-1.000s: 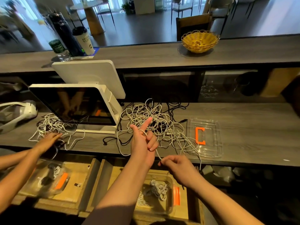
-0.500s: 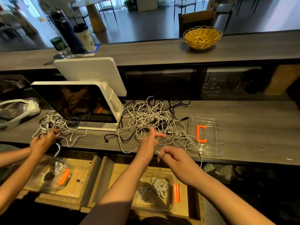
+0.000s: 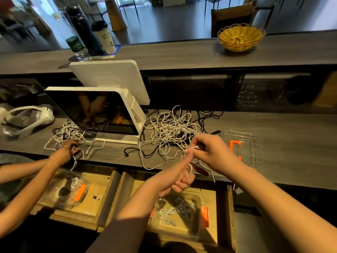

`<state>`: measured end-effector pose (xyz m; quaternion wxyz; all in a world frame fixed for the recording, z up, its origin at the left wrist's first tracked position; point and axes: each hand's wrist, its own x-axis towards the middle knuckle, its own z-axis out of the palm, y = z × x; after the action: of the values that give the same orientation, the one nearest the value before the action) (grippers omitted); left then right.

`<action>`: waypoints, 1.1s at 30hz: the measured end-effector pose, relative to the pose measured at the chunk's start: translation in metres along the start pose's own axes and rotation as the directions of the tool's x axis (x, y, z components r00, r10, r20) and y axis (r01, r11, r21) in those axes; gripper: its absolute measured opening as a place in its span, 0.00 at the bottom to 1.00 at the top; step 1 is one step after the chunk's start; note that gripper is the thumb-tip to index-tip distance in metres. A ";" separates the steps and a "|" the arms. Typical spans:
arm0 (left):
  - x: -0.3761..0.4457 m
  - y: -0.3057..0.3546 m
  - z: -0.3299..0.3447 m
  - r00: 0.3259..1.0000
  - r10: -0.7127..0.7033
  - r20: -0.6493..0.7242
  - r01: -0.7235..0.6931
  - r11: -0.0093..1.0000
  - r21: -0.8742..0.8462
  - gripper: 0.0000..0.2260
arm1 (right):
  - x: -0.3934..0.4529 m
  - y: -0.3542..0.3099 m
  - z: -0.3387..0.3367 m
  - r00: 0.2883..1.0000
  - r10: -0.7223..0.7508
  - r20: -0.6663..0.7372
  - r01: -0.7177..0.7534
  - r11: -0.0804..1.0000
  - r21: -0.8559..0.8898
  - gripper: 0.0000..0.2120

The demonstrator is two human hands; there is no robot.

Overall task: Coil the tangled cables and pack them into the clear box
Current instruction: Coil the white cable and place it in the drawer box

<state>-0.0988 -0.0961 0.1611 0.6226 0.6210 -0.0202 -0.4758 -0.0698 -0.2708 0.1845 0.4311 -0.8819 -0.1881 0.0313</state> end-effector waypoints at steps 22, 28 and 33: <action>0.002 0.009 -0.031 0.742 0.313 -0.593 -0.578 0.747 -0.329 0.21 | 0.031 0.033 0.019 0.960 0.243 -0.140 -0.225 0.965 0.137 0.08; 0.008 0.025 -0.034 0.700 0.285 -0.655 -0.645 0.647 -0.407 0.22 | 0.020 0.018 0.046 0.963 0.250 -0.101 -0.221 0.946 0.238 0.08; 0.010 0.025 -0.048 0.675 0.257 -0.691 -0.683 0.570 -0.456 0.22 | 0.011 0.014 0.065 0.970 0.242 -0.017 -0.232 0.948 0.215 0.08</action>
<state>-0.0491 -0.0716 0.1641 0.8900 0.4222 0.1641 -0.0518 -0.0695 -0.2260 0.1341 0.5197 -0.8476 -0.0670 0.0836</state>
